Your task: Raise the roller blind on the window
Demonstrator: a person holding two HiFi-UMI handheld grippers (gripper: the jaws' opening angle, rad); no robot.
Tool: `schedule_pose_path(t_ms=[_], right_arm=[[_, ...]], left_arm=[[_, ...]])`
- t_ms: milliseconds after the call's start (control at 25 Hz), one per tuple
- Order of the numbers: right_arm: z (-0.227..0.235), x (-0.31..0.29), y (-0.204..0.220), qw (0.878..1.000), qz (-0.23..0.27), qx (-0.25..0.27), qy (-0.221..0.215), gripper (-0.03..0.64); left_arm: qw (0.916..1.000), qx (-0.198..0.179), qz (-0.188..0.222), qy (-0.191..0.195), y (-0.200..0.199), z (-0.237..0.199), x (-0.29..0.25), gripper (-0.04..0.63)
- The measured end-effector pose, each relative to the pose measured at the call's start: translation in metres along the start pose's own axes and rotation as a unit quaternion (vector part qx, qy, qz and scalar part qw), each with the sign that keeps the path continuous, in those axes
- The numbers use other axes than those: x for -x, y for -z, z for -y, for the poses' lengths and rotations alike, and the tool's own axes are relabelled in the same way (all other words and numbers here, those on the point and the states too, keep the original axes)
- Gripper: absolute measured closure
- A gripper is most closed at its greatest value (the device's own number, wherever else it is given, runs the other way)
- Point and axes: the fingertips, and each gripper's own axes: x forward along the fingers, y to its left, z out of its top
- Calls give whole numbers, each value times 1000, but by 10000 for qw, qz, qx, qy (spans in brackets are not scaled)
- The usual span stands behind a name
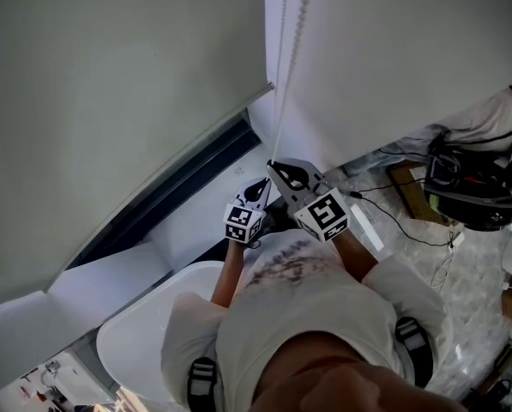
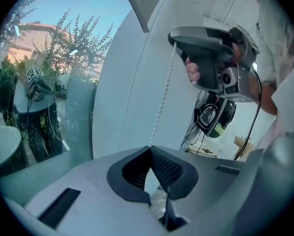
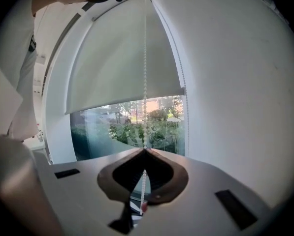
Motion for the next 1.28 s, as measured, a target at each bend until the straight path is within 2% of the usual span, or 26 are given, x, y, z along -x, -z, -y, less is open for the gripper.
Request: schedule_pose_path(t_ms=[160,240,480,560,720,840,960,1160,1280], right_arm=[[3,0,0,10000,26,47,17,555],[7,-1,0,10000,22,78,12,555],[16,1,0,9999,50,121,-4,555],[15,1,-1,9999,60,121,-28,555],[12,-1,-2,9999,90,111,-77,555],[11,-3,2,9998,96,114,-117,555],[8,-6,1,9997,89,147,-149,555],[6,-7,3,9996,68,172,-197,555],[7,-7,2,9996,67,190,-216,555]], left_arm=[[9998,-113,72,-128,-4,0,12,586],[9996,-92,233,-93,-17,3,21,586],[9948,-220,959,247,-104,26,57,565],[9903,-374,1281,385,-145,36,74,527],[9761,-837,1901,640,-226,55,98,518],[9674,-871,2131,1050,-270,71,104,502],[9589,-1041,2338,1225,-301,75,108,502],[9567,-1009,2392,1315,-336,80,109,502],[9474,-1156,2615,1437,-355,82,110,502]])
